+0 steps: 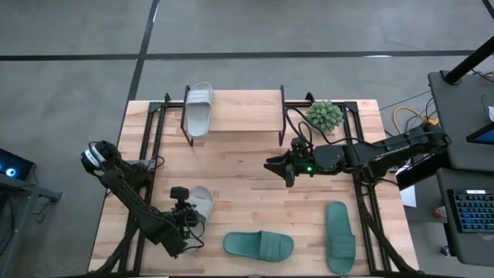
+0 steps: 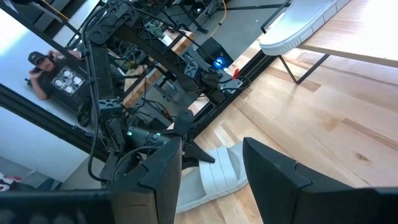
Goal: Pick and place slides into the shelf
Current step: Put the gray slipper on the shelf
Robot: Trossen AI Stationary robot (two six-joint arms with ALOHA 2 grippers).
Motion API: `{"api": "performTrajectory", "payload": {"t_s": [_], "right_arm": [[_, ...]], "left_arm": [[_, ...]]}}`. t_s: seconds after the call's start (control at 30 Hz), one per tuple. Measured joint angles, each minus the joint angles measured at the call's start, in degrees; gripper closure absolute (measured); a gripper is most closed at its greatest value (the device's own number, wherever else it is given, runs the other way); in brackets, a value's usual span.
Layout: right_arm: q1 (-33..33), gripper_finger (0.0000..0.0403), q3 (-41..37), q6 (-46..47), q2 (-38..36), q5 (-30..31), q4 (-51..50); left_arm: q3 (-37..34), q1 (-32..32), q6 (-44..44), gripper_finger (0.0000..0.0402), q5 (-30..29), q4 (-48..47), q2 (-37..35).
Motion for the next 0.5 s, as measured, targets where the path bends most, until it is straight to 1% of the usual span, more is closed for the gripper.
{"api": "performTrajectory", "payload": {"t_s": [0.1,0.23,0.33,0.5], "right_arm": [[0.00,0.0241,0.00,-0.02,0.00,0.00,0.00],[-0.02,0.0241,0.00,-0.54,0.00,0.02,0.02],[-0.02,0.0241,0.00,-1.36,0.00,0.49,0.02],[-0.02,0.0241,0.00,-1.98,0.00,3.39,0.02]], "left_arm": [[1.02,0.07,-0.06,0.0400,0.23,-2.62,0.00],[2.88,0.68,-0.10,0.0400,0.37,-8.92,-0.34],[4.45,1.16,-0.10,0.0400,-0.84,-13.48,-1.30],[6.52,2.29,-0.09,0.0400,-3.81,-18.08,-3.81]]}}
